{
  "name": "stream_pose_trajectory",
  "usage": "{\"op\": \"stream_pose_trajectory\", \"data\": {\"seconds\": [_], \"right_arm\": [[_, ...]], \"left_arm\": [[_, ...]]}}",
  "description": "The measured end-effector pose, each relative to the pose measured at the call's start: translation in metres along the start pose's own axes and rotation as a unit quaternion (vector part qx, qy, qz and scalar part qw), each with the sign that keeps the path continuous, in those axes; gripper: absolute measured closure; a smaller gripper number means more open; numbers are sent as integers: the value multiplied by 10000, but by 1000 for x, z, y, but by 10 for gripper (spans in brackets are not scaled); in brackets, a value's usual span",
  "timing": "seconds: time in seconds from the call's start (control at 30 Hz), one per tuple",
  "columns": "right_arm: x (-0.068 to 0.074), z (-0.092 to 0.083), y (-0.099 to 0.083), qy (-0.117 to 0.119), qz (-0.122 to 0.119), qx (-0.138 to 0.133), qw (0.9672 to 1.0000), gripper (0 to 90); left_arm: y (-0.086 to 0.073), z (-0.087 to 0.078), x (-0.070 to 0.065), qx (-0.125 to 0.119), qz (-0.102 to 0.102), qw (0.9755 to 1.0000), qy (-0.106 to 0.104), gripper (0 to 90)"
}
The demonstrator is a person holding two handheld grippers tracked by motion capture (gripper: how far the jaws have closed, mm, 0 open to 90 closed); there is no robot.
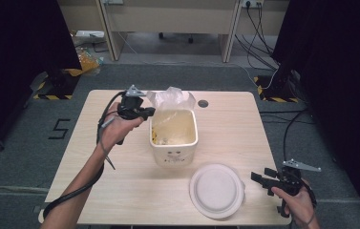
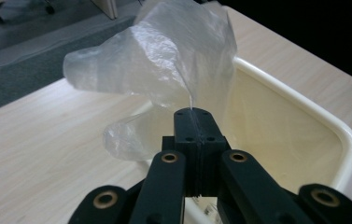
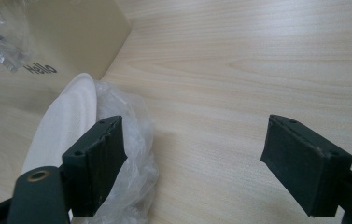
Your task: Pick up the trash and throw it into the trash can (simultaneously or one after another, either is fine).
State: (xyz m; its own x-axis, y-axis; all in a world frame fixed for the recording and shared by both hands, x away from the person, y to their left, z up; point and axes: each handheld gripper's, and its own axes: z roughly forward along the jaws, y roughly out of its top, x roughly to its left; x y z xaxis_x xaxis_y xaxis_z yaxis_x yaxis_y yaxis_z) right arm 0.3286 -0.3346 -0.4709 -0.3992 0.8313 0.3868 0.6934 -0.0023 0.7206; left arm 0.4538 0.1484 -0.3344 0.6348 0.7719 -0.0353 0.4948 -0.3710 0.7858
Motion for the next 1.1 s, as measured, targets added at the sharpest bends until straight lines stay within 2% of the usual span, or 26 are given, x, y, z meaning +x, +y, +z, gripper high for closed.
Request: {"op": "stream_pose_trajectory", "data": {"seconds": [0.1,0.23,0.37,0.5,0.57,0.7,0.87,1.0,1.1], "right_arm": [[0,0,0,7,-2,9,10000,208],[-1,0,-1,2,22,6,10000,208],[-2,0,-1,3,42,12,10000,208],[-2,0,-1,4,48,16,10000,208],[-3,0,-2,2,37,16,10000,208],[-4,0,-1,-8,33,14,10000,208],[-2,0,-1,4,47,21,10000,208],[-2,0,-1,9,45,15,10000,208],[-2,-2,-1,4,46,10,10000,208]], "left_arm": [[-6,13,-10,142,92,9998,-131,893],[-15,31,-19,472,192,9983,-292,889],[-20,41,-21,717,188,9966,-360,873],[-21,42,-21,883,139,9951,-433,831],[-21,39,-19,847,46,9953,-478,774],[-18,30,-18,697,-26,9966,-435,669],[-15,27,-20,609,5,9973,-409,614],[-15,27,-21,499,-65,9978,-442,574],[-16,22,-24,328,-169,9981,-485,503]]}}
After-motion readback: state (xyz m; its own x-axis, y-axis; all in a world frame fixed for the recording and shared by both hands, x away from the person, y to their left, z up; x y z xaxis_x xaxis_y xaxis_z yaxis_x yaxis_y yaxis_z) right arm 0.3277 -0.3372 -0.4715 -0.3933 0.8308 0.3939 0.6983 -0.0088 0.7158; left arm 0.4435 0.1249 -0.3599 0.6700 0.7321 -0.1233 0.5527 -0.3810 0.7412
